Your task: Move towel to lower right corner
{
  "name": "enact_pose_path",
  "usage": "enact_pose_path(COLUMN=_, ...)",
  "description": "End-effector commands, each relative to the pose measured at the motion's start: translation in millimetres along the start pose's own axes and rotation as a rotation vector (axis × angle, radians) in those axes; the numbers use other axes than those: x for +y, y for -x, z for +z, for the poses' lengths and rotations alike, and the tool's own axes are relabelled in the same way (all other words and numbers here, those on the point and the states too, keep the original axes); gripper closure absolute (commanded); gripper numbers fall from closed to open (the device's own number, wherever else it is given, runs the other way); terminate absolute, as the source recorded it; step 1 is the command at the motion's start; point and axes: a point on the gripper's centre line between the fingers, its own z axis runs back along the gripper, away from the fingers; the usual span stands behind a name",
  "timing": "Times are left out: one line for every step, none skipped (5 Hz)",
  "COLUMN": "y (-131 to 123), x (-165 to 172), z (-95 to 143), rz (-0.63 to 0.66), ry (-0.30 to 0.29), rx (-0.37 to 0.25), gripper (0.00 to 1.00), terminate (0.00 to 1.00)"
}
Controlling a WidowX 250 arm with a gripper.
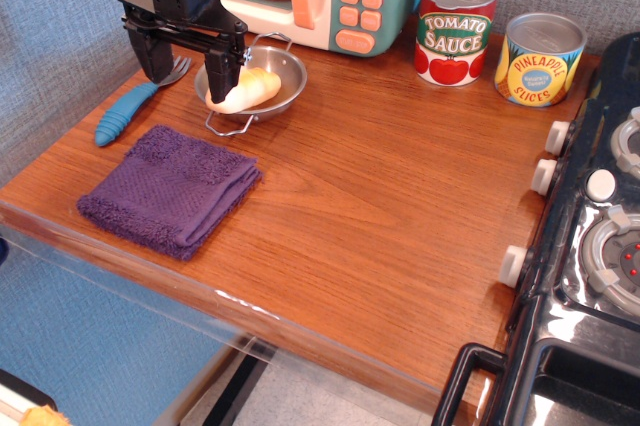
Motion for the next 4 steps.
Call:
enact_pose_path(y=0, x=0, z=0, rz=0.0, ry=0.0, rx=0.0, gripper=0.0, terminate=0.0)
enact_pose_path(y=18, x=11, z=-3, rz=-0.011, ry=-0.004, rx=-0.018, gripper=0.0, terminate=0.0)
enact_pose_path(y=35, x=20, z=-13, rz=0.003, ry=0.029, rx=-0.007, gripper=0.0, terminate=0.0)
enact_pose_path(y=44, x=23, z=-28, rz=0.002, ry=0.064, rx=0.027, gripper=0.0, terminate=0.0)
